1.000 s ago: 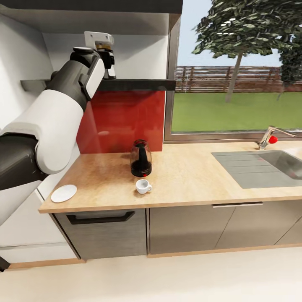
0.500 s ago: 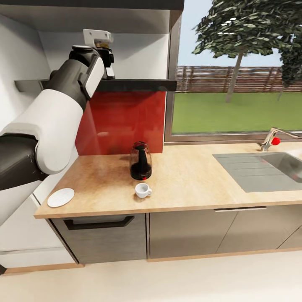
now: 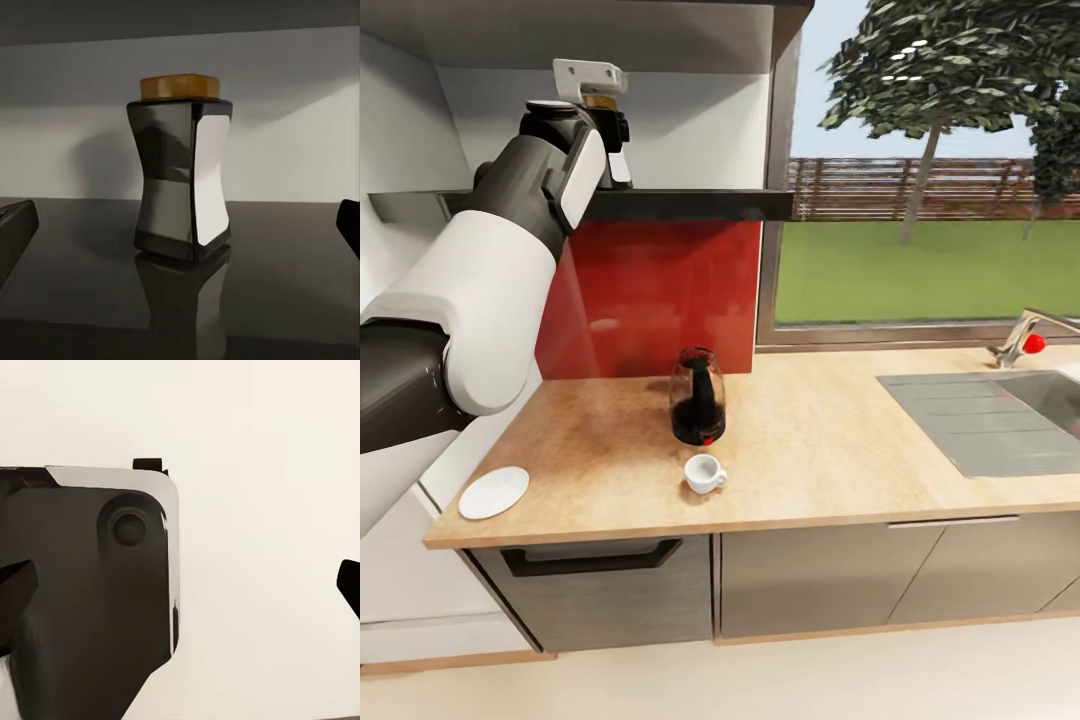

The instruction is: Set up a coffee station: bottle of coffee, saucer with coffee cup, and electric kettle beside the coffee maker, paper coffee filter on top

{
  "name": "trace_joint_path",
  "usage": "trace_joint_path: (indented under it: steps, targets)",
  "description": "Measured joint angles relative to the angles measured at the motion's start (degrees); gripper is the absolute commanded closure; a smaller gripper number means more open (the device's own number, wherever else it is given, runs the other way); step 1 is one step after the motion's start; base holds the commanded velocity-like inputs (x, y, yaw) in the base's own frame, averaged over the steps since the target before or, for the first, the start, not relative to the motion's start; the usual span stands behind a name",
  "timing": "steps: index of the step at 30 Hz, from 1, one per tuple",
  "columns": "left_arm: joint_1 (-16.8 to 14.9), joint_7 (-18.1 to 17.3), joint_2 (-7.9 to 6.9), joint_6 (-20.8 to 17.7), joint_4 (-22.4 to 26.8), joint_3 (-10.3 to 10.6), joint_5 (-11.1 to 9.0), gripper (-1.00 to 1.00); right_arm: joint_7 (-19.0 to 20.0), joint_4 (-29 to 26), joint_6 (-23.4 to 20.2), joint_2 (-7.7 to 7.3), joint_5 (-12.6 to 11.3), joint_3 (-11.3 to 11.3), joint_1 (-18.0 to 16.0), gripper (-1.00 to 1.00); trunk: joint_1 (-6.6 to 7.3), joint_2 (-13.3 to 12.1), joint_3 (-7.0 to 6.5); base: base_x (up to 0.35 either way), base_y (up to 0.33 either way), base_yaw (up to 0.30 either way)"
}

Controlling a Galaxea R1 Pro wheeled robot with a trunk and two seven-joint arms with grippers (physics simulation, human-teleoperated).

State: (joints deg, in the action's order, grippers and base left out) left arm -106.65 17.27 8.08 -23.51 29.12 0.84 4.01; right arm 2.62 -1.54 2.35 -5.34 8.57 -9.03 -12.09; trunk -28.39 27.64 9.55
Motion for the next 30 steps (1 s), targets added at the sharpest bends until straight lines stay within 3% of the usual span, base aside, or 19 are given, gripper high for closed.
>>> trace_joint_path:
  steps: [12,30]
  targets:
    - [0.0,-0.1,0.01,0.05,0.01,0.04,0.0,-1.0,0.01,0.0,0.0,0.0,0.0,0.0,0.0,-1.0,0.0,0.0,0.0,0.04,0.128,0.0]
    - [0.0,-0.74,0.0,-0.6,2.37,0.0,-0.07,-1.0,0.0,0.0,0.0,0.0,0.0,0.01,0.0,-1.0,0.02,0.01,0.0,0.031,0.006,0.0]
